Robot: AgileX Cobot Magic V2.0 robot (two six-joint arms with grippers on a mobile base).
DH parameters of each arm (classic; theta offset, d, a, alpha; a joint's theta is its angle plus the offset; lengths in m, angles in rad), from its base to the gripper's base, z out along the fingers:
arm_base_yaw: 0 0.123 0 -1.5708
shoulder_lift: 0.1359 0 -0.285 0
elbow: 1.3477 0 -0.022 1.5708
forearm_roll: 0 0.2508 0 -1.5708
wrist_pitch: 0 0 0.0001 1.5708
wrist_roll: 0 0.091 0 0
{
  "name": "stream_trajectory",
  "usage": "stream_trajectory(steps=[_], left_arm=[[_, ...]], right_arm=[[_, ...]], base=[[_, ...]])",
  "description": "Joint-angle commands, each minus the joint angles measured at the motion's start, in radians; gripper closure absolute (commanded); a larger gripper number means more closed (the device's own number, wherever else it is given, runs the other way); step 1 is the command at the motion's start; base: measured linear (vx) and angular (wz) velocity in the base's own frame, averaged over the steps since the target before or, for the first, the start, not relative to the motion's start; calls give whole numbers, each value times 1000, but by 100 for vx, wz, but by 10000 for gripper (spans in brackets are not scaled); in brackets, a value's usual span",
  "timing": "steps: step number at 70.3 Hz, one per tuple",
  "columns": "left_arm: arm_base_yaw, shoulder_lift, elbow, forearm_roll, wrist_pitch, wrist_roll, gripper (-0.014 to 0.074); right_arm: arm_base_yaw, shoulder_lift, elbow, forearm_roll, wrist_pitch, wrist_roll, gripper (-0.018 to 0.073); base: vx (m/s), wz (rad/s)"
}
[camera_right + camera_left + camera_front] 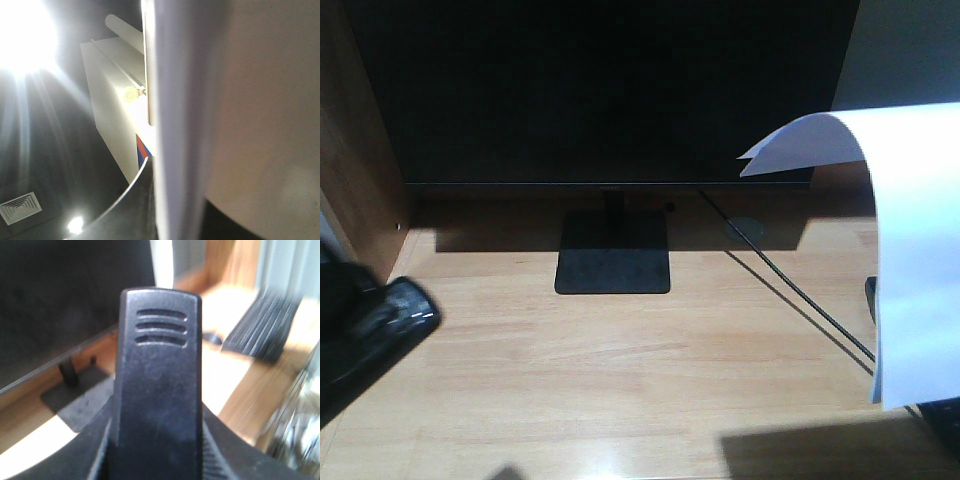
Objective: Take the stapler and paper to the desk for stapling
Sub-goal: 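Lower the black stapler toward the desktop with the left gripper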
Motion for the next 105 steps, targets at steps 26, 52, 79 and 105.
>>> stream_trajectory(steps=[26,52,79,105], left_arm=[[39,340,-27,-372,-199,611,603],[277,519,-27,-683,-32,1088,603],[493,741,-27,-951,188,1617,603],[508,980,-46,-1058,223,1863,603]], right_arm=[[-5,6,-29,2,-41,-7,565],[-5,6,-29,2,-41,-7,565],[-5,6,-29,2,-41,-7,565],[-5,6,-29,2,-41,-7,565]], base=[[0,0],[0,0],[0,0],[0,0]])
